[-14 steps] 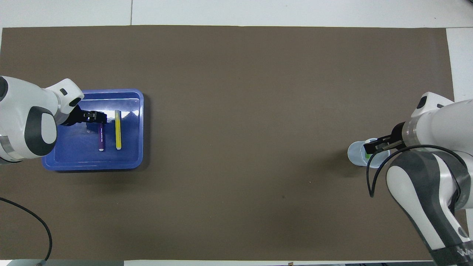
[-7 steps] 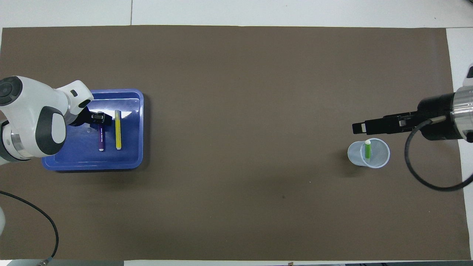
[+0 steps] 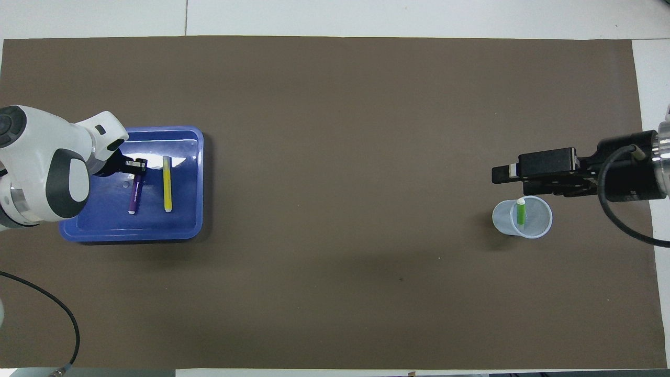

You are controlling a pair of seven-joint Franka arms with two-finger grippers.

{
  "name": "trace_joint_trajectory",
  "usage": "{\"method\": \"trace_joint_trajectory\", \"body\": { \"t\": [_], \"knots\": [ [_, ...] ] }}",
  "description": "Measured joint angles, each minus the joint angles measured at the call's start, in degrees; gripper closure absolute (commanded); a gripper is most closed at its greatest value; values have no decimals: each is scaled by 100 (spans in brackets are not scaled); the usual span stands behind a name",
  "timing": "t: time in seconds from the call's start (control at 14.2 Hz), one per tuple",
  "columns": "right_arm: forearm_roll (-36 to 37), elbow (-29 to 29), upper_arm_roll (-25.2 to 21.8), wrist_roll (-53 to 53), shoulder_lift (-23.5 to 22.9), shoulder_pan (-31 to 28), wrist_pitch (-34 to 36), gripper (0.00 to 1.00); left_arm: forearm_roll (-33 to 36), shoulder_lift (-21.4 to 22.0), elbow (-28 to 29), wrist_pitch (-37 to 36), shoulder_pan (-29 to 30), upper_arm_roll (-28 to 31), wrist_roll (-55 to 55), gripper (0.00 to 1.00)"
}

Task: Transfer and insert pens with both arms
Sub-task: 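Grasp the purple pen with the left gripper and lift it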

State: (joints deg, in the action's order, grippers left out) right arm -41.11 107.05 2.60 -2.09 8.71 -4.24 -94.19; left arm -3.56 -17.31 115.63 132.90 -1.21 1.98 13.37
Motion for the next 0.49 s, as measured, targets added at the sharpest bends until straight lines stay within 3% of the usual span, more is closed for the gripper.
{"method": "trace_joint_trajectory", "body": {
  "t": [0.49],
  "knots": [
    [-565, 24, 65, -1510, 23, 162, 195, 0, 0, -5, -122, -291, -2, -14, -2, 100]
  ]
}}
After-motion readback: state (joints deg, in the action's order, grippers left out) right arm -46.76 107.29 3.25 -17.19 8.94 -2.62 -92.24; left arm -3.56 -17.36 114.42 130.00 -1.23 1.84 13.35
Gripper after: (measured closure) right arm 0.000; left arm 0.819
